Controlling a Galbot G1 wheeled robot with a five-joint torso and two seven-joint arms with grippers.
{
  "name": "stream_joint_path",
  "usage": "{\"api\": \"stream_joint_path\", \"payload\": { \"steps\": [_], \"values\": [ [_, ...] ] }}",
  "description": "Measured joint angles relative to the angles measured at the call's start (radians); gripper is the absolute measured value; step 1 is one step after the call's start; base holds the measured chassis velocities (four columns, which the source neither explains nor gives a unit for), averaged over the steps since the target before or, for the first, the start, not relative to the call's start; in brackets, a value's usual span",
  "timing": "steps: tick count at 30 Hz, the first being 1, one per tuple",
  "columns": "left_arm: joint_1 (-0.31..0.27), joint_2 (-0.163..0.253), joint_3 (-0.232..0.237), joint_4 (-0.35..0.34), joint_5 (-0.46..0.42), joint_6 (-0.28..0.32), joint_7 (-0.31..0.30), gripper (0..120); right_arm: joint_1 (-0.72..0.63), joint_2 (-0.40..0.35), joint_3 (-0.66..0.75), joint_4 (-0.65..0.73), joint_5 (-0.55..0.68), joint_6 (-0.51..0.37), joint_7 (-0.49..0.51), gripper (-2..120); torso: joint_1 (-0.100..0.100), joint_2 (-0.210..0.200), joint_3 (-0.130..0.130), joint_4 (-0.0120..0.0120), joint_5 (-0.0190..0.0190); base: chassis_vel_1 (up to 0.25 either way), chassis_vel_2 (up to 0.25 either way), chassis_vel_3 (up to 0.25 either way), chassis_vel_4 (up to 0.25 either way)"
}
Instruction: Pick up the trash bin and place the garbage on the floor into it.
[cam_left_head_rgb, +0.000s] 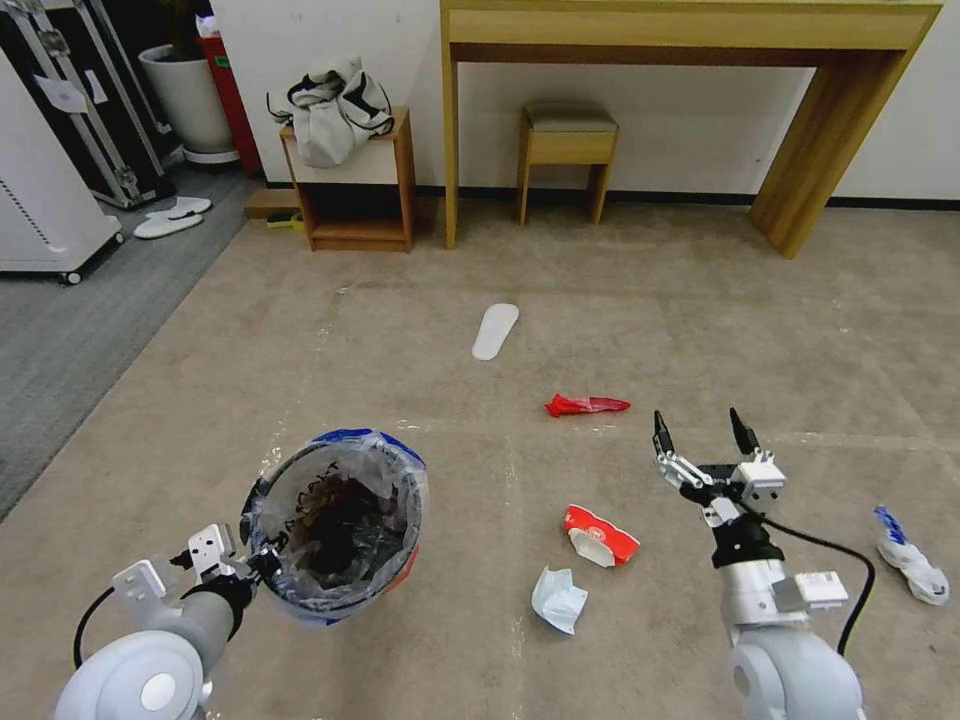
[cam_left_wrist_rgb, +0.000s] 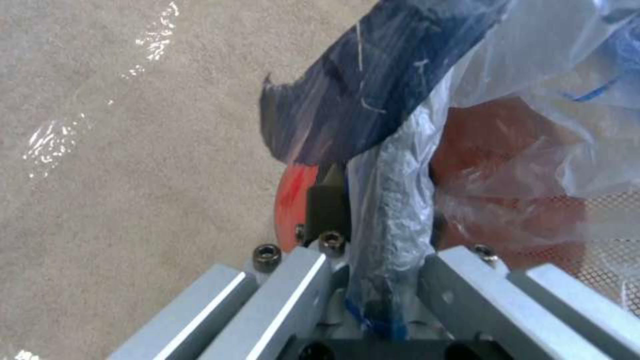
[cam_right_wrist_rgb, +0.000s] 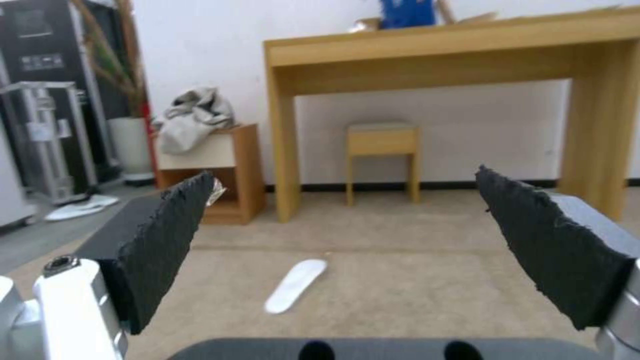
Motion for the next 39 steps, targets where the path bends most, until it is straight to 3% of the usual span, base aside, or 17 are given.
{"api": "stream_joint_path", "payload": {
  "steps": [2, 5, 6, 8, 9, 10, 11, 12, 13, 14, 16, 19, 26, 39],
  "values": [
    [-0.001, -0.001, 0.002, 0.000, 0.001, 0.000, 0.000, 0, 0.011, -0.026, -0.012, 0.005, 0.018, -0.025, 0.008, 100, 0.000, 0.000, 0.000, 0.0000, 0.0001, 0.000, 0.000, 0.000, 0.000],
    [-0.010, 0.005, 0.010, 0.003, 0.000, 0.000, -0.003, 0, 0.055, -0.211, -0.080, 0.037, 0.107, -0.187, 0.073, 100, 0.000, 0.000, 0.000, -0.0001, -0.0001, 0.000, 0.000, 0.000, 0.000],
    [-0.010, 0.005, 0.010, 0.003, 0.000, 0.000, -0.003, 0, 0.055, -0.211, -0.080, 0.037, 0.107, -0.187, 0.073, 100, 0.000, 0.000, 0.000, -0.0001, -0.0001, 0.000, 0.000, 0.000, 0.000],
    [-0.010, 0.006, 0.008, 0.004, 0.000, 0.000, -0.004, 0, 0.078, -0.322, -0.129, 0.067, 0.158, -0.333, 0.145, 100, 0.000, 0.000, 0.000, 0.0002, -0.0001, 0.000, 0.000, 0.000, 0.000],
    [-0.010, 0.006, 0.008, 0.004, 0.000, 0.000, -0.004, 0, 0.078, -0.322, -0.129, 0.067, 0.158, -0.333, 0.145, 100, 0.000, 0.000, 0.000, 0.0002, -0.0001, 0.000, 0.000, 0.000, 0.000],
    [-0.011, 0.007, 0.007, 0.005, 0.000, 0.000, -0.004, 0, 0.082, -0.348, -0.145, 0.079, 0.175, -0.389, 0.177, 100, 0.000, 0.000, 0.000, 0.0001, 0.0000, 0.000, 0.000, 0.000, 0.000],
    [-0.013, 0.009, 0.008, 0.008, -0.001, 0.000, -0.004, 0, 0.091, -0.391, -0.175, 0.102, 0.221, -0.516, 0.248, 100, 0.000, 0.000, 0.000, 0.0001, -0.0001, 0.000, 0.000, 0.000, 0.000],
    [-0.013, 0.009, 0.008, 0.008, -0.001, 0.000, -0.004, 0, 0.091, -0.391, -0.175, 0.102, 0.221, -0.516, 0.248, 100, 0.000, 0.000, 0.000, 0.0001, -0.0001, 0.000, 0.000, 0.000, 0.000],
    [-0.015, 0.009, 0.008, 0.009, -0.001, 0.000, -0.004, 0, 0.103, -0.423, -0.208, 0.112, 0.258, -0.605, 0.309, 100, 0.000, 0.000, 0.000, -0.0001, -0.0002, 0.000, 0.000, 0.000, 0.000],
    [-0.015, 0.009, 0.008, 0.009, -0.001, 0.000, -0.004, 0, 0.103, -0.423, -0.208, 0.112, 0.258, -0.605, 0.309, 100, 0.000, 0.000, 0.000, -0.0001, -0.0002, 0.000, 0.000, 0.000, 0.000],
    [-0.013, 0.007, 0.005, 0.009, -0.001, 0.000, -0.004, 0, 0.128, -0.467, -0.275, 0.113, 0.315, -0.736, 0.397, 100, 0.000, 0.000, 0.000, 0.0000, 0.0001, 0.000, 0.000, 0.000, 0.000],
    [-0.010, 0.006, 0.001, 0.009, -0.001, 0.000, -0.004, 0, 0.150, -0.494, -0.326, 0.102, 0.356, -0.814, 0.443, 100, 0.000, 0.000, 0.000, 0.0000, 0.0000, 0.000, 0.000, 0.000, 0.000],
    [-0.011, -0.003, -0.001, 0.011, 0.001, 0.000, -0.005, 0, 0.176, -0.508, -0.371, 0.079, 0.396, -0.893, 0.503, 100, 0.000, 0.000, 0.000, 0.0001, -0.0001, 0.000, 0.000, 0.000, 0.000],
    [-0.022, -0.001, 0.007, 0.025, 0.003, 0.000, -0.004, 0, 0.186, -0.478, -0.437, 0.036, 0.449, -0.888, 0.549, 100, 0.000, 0.000, 0.000, -0.0001, -0.0002, 0.000, 0.000, 0.000, 0.000]
  ]
}}
